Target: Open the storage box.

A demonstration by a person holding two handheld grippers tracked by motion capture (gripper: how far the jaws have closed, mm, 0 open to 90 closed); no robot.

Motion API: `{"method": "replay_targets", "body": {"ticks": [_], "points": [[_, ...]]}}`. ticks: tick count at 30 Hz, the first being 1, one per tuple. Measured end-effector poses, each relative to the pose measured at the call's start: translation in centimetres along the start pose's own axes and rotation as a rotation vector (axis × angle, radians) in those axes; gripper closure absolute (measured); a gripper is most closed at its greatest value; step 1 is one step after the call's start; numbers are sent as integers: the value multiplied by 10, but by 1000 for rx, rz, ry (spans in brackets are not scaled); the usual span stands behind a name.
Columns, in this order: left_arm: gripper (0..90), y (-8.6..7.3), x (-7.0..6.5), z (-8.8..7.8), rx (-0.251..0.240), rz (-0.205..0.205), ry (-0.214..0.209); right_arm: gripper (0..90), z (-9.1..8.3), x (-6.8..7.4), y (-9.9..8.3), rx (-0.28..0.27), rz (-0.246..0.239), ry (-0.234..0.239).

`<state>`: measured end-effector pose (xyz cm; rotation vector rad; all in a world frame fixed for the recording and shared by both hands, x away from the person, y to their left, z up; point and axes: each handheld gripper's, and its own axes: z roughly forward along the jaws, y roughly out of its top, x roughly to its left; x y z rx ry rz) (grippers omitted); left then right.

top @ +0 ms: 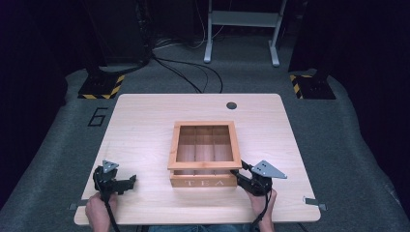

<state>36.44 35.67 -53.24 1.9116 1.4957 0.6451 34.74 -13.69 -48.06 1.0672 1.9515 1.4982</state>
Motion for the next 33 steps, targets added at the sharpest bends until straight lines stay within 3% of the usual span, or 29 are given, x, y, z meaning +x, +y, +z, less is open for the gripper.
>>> {"method": "replay_targets", "body": {"ticks": [4,15,18,21,33], "points": [[3,0,0,0,0,0,0,555,4,1,7,-23,-4,-33],[3,0,0,0,0,0,0,545,11,-4,16,-19,17,-64],[3,0,0,0,0,0,-1,527,12,-3,16,-17,11,-84],[3,0,0,0,0,1,0,531,11,0,18,-22,-24,-119],[3,0,0,0,0,1,0,530,11,-3,35,-74,-24,-114]]}}
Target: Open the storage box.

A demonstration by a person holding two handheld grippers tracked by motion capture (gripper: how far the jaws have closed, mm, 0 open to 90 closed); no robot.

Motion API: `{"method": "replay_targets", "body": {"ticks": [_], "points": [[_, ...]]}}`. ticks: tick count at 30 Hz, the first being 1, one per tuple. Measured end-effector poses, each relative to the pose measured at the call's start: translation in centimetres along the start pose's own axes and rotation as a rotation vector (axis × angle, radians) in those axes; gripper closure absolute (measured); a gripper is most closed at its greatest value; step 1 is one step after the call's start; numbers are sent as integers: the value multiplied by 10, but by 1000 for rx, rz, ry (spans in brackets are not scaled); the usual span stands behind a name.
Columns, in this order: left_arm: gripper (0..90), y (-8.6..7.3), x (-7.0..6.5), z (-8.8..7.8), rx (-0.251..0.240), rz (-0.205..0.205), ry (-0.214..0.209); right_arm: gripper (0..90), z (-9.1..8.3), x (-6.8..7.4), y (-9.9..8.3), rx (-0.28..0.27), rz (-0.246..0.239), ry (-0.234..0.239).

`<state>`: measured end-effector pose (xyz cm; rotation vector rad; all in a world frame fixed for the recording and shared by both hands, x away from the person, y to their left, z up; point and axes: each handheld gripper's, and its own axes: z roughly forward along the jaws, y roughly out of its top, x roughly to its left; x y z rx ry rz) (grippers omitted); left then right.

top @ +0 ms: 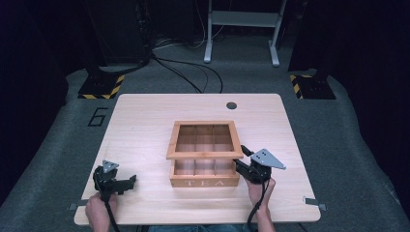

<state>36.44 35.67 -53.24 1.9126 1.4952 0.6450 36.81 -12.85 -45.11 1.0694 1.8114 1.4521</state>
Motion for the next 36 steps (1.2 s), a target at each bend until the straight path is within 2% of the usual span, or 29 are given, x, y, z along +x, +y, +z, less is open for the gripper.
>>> {"method": "replay_targets", "body": {"ticks": [4,11,13,25,36], "points": [[3,0,0,0,0,0,0,518,2,-1,11,-29,-5,-2],[3,0,0,0,0,0,0,522,5,-3,20,-49,-11,-7],[3,0,0,0,0,0,0,543,6,-5,23,-66,-8,-5],[3,0,0,0,0,0,0,564,7,-7,32,-77,-17,-9],[3,0,0,0,0,0,1,563,10,-12,43,-57,-2,10]]}}
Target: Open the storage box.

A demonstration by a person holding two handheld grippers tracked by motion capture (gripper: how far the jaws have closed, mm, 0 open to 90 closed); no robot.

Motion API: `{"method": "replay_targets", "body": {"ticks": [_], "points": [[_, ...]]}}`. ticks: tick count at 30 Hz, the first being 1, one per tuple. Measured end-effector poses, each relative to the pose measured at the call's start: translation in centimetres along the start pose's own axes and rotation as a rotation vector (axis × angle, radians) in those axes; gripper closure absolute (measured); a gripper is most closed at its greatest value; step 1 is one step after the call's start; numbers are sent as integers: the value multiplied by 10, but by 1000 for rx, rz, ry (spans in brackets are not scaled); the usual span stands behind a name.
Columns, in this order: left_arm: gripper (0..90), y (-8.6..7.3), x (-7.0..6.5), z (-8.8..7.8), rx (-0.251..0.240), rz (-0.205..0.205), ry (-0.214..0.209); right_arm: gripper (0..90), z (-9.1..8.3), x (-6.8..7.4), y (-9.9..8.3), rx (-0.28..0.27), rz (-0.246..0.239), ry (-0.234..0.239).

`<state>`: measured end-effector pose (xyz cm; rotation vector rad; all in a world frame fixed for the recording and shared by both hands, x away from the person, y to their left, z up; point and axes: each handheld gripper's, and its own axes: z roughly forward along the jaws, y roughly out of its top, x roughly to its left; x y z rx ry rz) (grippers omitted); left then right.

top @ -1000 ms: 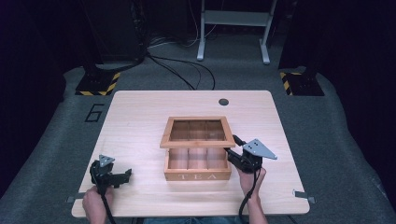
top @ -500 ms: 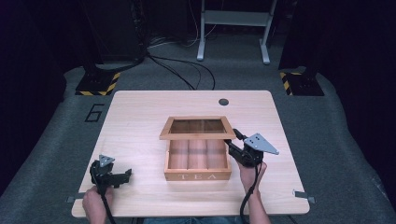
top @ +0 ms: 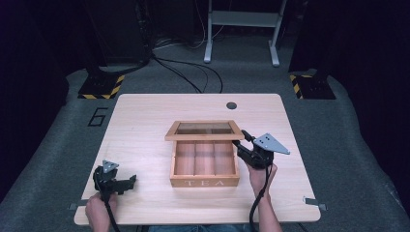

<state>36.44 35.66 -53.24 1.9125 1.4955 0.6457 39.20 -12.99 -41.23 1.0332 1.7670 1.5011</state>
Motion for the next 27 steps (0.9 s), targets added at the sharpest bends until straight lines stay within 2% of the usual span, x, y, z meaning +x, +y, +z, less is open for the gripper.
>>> {"method": "replay_targets", "body": {"ticks": [8,23,27], "points": [[3,0,0,0,0,0,-1,562,4,-5,12,23,24,12],[3,0,0,0,0,0,-1,565,11,-12,28,42,37,27],[3,0,0,0,-3,0,1,566,14,-15,32,48,59,32]]}}
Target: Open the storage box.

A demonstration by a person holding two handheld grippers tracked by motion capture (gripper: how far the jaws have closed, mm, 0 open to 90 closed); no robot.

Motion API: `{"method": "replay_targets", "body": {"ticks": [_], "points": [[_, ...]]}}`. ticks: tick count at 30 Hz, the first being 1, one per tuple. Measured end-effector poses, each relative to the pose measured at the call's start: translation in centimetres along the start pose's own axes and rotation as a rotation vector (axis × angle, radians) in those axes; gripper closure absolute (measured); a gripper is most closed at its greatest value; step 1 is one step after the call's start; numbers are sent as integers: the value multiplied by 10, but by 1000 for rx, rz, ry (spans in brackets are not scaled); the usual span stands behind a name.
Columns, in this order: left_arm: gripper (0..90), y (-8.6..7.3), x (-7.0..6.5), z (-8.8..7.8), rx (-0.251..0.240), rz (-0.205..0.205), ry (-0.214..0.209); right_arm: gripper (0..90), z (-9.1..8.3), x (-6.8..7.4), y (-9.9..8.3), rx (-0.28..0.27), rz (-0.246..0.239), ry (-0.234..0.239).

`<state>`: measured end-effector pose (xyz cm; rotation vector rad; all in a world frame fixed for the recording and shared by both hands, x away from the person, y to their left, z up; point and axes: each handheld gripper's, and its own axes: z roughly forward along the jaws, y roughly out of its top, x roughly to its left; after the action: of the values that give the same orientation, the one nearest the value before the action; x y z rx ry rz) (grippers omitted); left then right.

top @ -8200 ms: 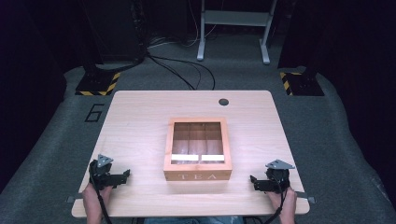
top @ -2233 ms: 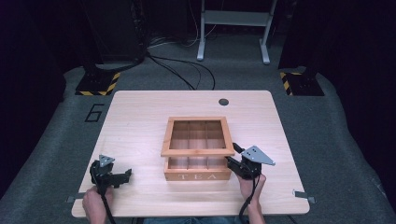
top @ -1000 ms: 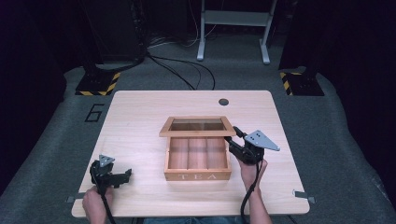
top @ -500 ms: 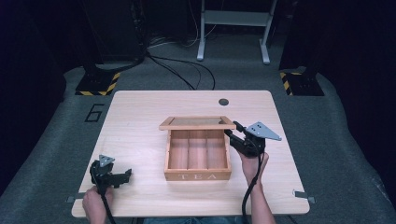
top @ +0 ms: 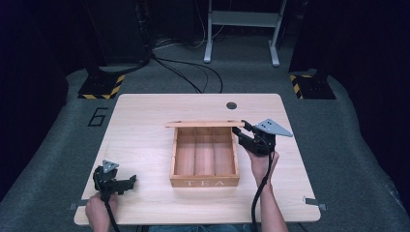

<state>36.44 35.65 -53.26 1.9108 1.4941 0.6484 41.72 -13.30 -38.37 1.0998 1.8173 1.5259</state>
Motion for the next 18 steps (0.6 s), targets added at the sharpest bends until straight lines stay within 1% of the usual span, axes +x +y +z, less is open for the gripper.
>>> {"method": "replay_targets", "body": {"ticks": [10,18], "points": [[3,0,0,0,-1,2,1,570,7,-7,12,1,12,15],[3,0,0,0,-1,1,1,573,13,-11,20,1,16,16]]}}
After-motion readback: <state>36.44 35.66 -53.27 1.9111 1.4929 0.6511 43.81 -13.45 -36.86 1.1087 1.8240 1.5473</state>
